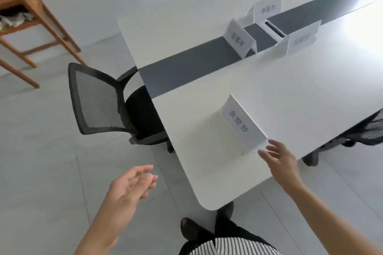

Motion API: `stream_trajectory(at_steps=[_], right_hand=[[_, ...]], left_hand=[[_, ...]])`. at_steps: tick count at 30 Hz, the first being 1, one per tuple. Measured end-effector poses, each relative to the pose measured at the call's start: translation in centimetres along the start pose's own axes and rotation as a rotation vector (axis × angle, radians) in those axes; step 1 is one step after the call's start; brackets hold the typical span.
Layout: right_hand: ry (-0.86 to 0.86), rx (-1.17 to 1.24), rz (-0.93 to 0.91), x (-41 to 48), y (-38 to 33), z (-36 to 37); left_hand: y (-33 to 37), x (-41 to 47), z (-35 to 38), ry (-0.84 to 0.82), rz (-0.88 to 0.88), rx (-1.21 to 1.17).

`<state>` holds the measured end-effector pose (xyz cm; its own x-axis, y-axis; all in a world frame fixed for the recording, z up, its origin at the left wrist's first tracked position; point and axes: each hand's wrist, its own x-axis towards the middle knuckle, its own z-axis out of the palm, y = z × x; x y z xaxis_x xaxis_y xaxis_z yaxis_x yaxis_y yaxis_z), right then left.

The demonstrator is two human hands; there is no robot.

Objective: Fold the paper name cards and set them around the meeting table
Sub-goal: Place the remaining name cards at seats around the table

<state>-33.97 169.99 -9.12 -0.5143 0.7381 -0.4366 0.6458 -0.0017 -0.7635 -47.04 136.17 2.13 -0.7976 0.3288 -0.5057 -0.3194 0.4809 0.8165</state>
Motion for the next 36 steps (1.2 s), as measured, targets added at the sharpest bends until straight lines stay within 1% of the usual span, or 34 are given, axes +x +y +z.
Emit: stream_trajectory(at_steps=[2, 3, 7, 9, 13, 16, 18, 21, 24, 27, 30, 32, 36], right_hand=[[0.095, -0.028, -0.007, 2.1, 1.0, 0.8], [0.111, -0.053, -0.007, 3.1, 1.3, 1.3], [0.075, -0.207, 0.017, 6.9, 2.7, 2.8], [0.057, -0.262, -0.010, 8.1, 3.5, 3.3], [0.039, -0.262, -0.023, 8.8, 3.1, 2.7], [0.031, -0.242, -0.098, 8.2, 1.2, 1.2], [-0.012, -0.167, -0.150, 6.9, -0.8, -0.3], [-0.124, -0.041, -0.246, 3.7, -4.0, -2.4], [-0.238, 0.116, -0.318, -0.8, -6.5, -3.8], [-0.309, 0.227, -0.363, -6.1, -8.0, -4.2], [-0.312, 0.299, -0.358, -10.7, -7.9, -3.7], [-0.300, 0.326, -0.344, -13.6, -7.5, -3.2], [-0.254, 0.334, -0.284, -18.1, -6.0, -2.4]], left_hand=[[0.6, 0.3, 0.8, -0.033, -0.013, 0.031], [0.6, 0.5, 1.1, -0.041, -0.026, 0.047], [0.4, 0.6, 1.5, -0.034, -0.069, 0.083], [0.4, 0.5, 1.6, -0.013, -0.077, 0.086], [0.8, 0.8, 1.9, 0.023, -0.088, 0.093], [1.8, 1.4, 2.2, 0.002, -0.049, 0.113], [2.9, 2.0, 2.3, -0.011, -0.003, 0.112], [4.7, 2.9, 2.3, -0.040, 0.082, 0.099], [6.1, 3.3, 1.7, -0.075, 0.171, 0.086], [6.7, 3.6, 0.8, -0.109, 0.250, 0.076], [6.5, 3.5, -0.1, -0.159, 0.321, 0.081], [5.9, 3.3, -0.6, -0.218, 0.332, 0.067], [4.0, 2.9, -0.1, -0.407, 0.292, 0.025]])
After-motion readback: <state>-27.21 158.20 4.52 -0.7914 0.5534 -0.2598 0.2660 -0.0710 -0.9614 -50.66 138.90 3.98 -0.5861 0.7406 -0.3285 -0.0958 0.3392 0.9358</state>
